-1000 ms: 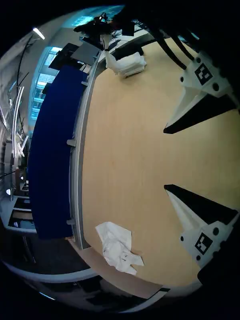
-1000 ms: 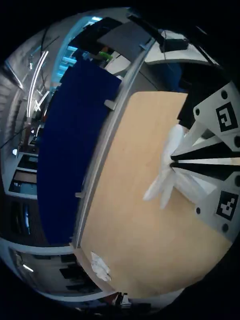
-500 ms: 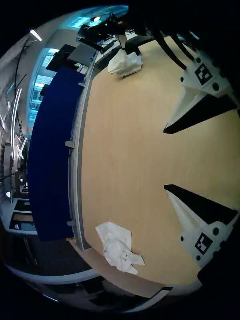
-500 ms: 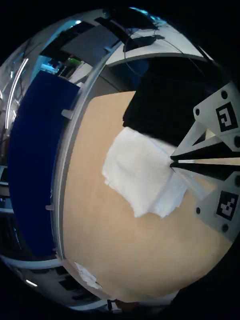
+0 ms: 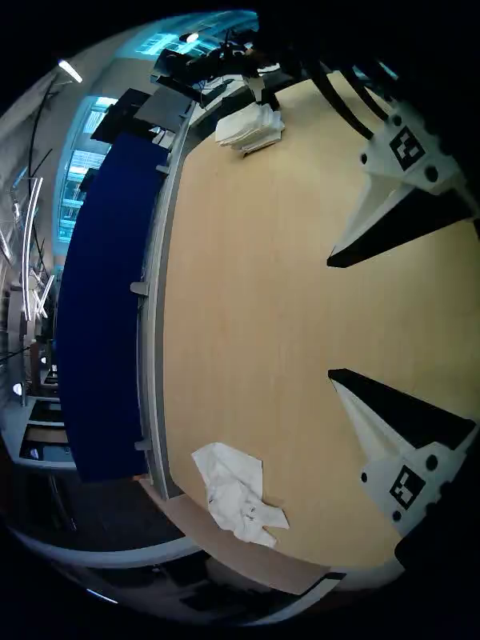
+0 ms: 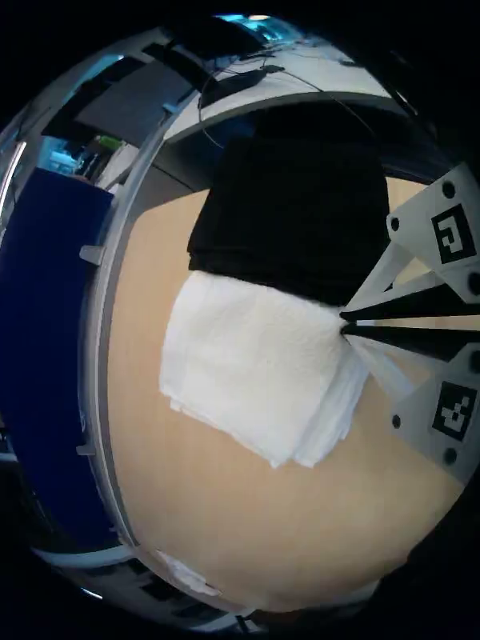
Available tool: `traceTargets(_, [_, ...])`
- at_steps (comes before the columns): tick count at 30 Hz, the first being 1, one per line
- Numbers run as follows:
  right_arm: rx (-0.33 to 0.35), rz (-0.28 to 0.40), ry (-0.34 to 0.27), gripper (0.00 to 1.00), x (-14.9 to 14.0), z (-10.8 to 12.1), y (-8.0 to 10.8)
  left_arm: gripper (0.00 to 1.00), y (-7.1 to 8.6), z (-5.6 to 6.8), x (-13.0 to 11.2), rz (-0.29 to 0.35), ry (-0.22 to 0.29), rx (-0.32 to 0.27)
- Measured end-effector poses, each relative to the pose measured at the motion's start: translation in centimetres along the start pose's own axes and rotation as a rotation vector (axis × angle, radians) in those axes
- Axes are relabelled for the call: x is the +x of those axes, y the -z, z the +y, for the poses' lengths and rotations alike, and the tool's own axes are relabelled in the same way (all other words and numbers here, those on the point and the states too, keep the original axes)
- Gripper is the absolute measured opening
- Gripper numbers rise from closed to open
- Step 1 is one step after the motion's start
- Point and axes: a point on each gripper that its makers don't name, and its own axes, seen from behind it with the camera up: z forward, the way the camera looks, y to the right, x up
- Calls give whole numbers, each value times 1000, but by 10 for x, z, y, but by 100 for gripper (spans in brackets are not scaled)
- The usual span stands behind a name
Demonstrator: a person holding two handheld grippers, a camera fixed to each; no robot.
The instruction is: Fold towel
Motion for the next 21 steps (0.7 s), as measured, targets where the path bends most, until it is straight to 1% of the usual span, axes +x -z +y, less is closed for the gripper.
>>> traceTargets(5, [-18, -15, -41, 4, -3, 5, -9, 94, -2, -1, -1, -3, -1, 4])
traceTargets(8, [-28, -20, -49, 4, -3, 6, -12, 94, -3, -2, 0, -3, -4, 5])
traceTargets(12, [-40, -27, -41, 5, -5, 6, -15, 94, -3, -2, 0, -4, -5, 4])
traceTargets(16, [-51, -15, -26, 7, -3, 5, -13, 94, -3, -2, 1, -1, -5, 1])
traceTargets(21, [-61, 19, -12, 14, 1, 3, -5, 94, -2, -3, 2, 1, -7, 0])
